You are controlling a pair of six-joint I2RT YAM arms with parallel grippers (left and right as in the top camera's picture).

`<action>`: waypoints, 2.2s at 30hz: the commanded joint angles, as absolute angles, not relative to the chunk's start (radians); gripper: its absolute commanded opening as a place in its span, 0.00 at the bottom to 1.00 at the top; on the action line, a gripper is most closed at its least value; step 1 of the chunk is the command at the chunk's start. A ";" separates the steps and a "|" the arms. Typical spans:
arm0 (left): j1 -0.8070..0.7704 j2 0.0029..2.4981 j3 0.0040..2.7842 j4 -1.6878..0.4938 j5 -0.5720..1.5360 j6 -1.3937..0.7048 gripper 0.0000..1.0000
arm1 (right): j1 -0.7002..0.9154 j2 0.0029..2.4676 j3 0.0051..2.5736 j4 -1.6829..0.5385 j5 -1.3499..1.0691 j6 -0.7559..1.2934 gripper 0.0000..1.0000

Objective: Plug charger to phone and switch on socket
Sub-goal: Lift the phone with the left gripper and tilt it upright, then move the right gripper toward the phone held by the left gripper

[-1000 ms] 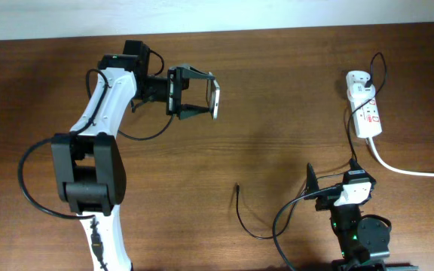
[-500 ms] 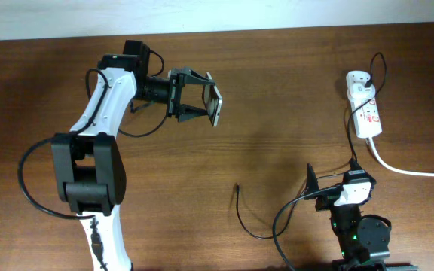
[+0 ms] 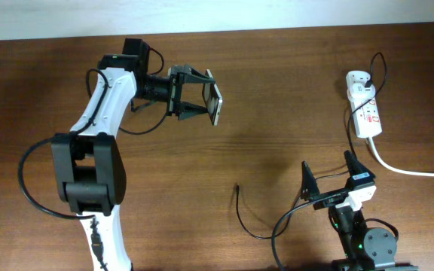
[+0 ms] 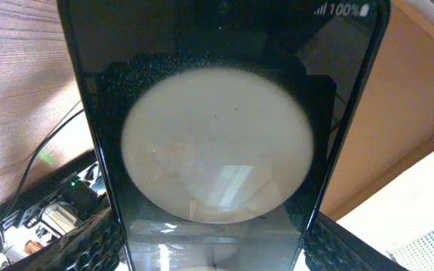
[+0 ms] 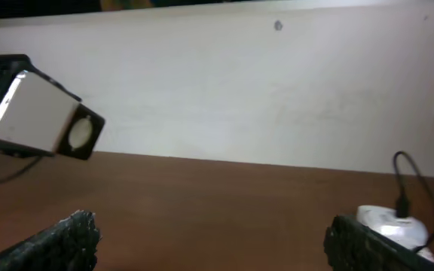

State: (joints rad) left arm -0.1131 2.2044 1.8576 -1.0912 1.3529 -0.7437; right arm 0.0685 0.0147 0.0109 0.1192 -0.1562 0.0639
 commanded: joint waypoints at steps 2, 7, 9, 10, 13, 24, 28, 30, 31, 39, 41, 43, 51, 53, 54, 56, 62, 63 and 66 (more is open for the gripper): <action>-0.110 2.210 1.885 -1.081 1.390 -0.724 0.00 | 0.078 0.012 0.092 0.016 -0.192 0.113 0.99; -0.111 2.210 1.885 -1.070 1.390 -0.725 0.00 | 0.078 0.150 0.304 -0.092 -0.250 0.113 0.99; -0.111 2.210 1.885 -1.070 1.390 -0.725 0.00 | 0.078 0.264 0.427 -0.154 -0.272 0.113 0.99; -0.111 2.210 1.885 -1.070 1.390 -0.725 0.00 | 0.078 0.326 0.490 -0.197 -0.285 0.114 0.99; -0.111 2.210 1.885 -1.070 1.365 -0.725 0.00 | 0.078 0.513 0.664 -0.307 -0.364 0.114 0.99; -0.111 2.210 1.885 -1.070 1.326 -0.747 0.00 | 0.078 1.109 0.981 -0.468 -0.558 0.257 0.99; -0.111 2.210 1.885 -1.070 1.315 -0.748 0.00 | 0.078 1.264 0.981 -0.449 -0.558 0.257 0.99; -0.111 2.210 1.885 -1.070 1.283 -0.748 0.00 | 0.078 1.336 0.981 -0.450 -0.592 0.312 0.99; -0.111 2.210 1.885 -1.070 1.277 -0.750 0.00 | 0.078 1.367 0.981 -0.440 -0.654 0.331 0.99; -0.115 2.210 1.885 -1.070 1.104 -0.902 0.00 | 0.099 1.407 0.981 -0.260 -0.775 0.325 0.99; -0.125 2.210 1.885 -1.070 1.070 -0.958 0.00 | 0.145 1.407 0.981 -0.201 -0.775 0.320 0.99; -0.143 2.210 1.885 -1.070 1.047 -1.002 0.00 | 0.197 1.407 0.981 -0.155 -0.761 0.326 0.99; -0.206 2.210 1.885 -1.062 0.994 -1.088 0.00 | 0.328 1.407 0.981 -0.162 -0.513 0.527 0.99; -0.214 2.210 1.885 -1.062 0.994 -1.088 0.00 | 0.348 1.407 0.981 -0.169 -0.475 0.582 0.96; -0.217 2.210 1.885 -1.062 0.994 -1.088 0.00 | 0.355 1.408 0.981 -0.173 -0.464 0.590 0.95; -0.227 2.210 1.885 -1.062 0.994 -1.097 0.00 | 0.379 1.409 0.981 -0.204 -0.401 0.626 0.95; -0.273 2.210 1.885 -1.047 0.994 -1.116 0.00 | 0.421 1.410 0.981 -0.244 -0.266 0.740 0.89; -0.281 2.210 1.885 -1.047 0.994 -1.131 0.00 | 0.421 1.410 0.981 -0.255 -0.247 0.769 0.89; -0.308 2.210 1.885 -1.027 0.994 -1.163 0.00 | 0.421 1.410 0.981 -0.256 -0.246 0.795 0.88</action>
